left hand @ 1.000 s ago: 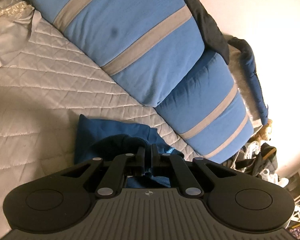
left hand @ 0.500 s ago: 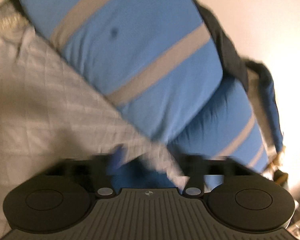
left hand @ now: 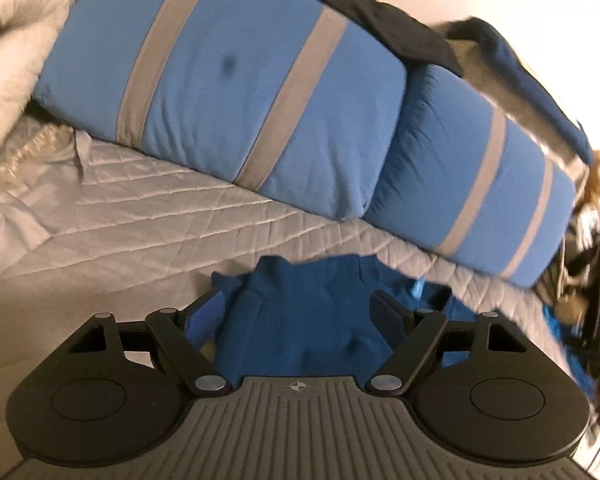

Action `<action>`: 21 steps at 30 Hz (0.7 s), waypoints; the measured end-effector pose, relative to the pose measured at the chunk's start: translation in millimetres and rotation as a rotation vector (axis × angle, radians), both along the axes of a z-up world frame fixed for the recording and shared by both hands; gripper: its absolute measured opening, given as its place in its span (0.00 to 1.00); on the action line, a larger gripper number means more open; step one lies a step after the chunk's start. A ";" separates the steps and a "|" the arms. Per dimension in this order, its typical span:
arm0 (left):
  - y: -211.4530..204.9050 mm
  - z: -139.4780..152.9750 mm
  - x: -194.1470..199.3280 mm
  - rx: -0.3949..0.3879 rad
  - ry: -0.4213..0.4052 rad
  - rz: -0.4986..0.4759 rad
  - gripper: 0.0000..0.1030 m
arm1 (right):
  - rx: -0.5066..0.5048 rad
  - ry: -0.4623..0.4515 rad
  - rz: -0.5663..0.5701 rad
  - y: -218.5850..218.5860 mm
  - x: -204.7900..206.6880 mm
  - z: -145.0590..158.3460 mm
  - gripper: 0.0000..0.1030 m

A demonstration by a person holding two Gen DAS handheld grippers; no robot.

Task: Fold clothes

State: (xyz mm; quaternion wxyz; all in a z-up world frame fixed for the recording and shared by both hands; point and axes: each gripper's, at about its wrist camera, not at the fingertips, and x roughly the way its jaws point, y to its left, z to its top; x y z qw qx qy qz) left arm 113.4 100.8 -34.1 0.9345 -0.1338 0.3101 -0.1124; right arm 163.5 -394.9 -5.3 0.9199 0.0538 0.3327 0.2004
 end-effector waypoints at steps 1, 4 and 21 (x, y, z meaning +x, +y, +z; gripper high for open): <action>-1.7 2.7 -6.9 0.013 -0.007 -0.006 0.77 | -0.038 -0.010 0.005 -0.6 -6.4 1.6 1.00; -7.5 12.6 -30.8 0.050 -0.034 -0.028 0.77 | -0.149 -0.046 0.028 0.1 -23.8 7.1 1.00; -22.1 13.2 -138.0 0.102 -0.037 -0.095 0.77 | -0.127 0.113 0.170 -62.6 -100.0 4.4 1.00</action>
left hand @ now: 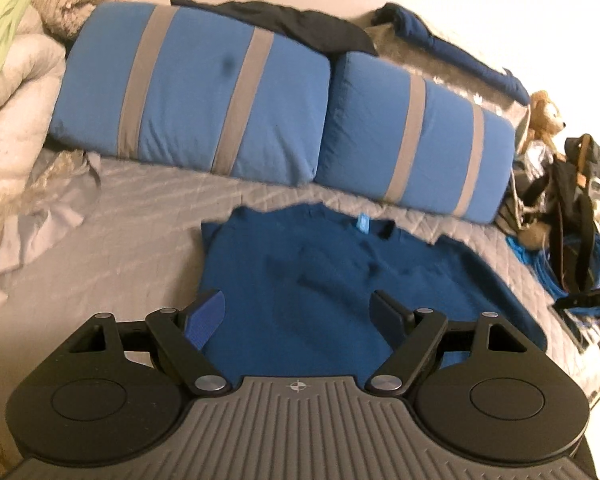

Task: Fold clothes

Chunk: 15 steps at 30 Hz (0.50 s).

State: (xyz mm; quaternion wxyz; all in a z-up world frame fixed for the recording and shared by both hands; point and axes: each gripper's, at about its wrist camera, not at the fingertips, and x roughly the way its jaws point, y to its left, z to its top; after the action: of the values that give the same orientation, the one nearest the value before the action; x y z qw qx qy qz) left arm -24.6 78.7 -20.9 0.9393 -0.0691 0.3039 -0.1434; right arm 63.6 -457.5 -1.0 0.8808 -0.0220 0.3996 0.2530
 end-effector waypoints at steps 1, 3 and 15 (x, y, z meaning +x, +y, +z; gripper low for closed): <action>-2.3 -4.2 -4.3 -0.001 0.010 0.001 0.77 | 0.021 0.026 -0.008 -3.6 -2.0 -5.5 1.00; -6.8 -13.6 -11.2 -0.005 0.032 0.005 0.77 | 0.080 0.084 -0.033 -10.2 -4.8 -17.0 1.00; -26.7 -59.4 -32.7 0.033 0.090 0.008 0.77 | 0.489 0.395 -0.180 -40.5 -9.4 -75.0 0.84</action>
State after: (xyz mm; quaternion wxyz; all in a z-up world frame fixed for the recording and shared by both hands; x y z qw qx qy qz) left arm -57.4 52.0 -80.3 0.9262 -0.0610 0.3481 -0.1314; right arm 54.2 -498.0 -75.9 0.7844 0.2751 0.4903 0.2619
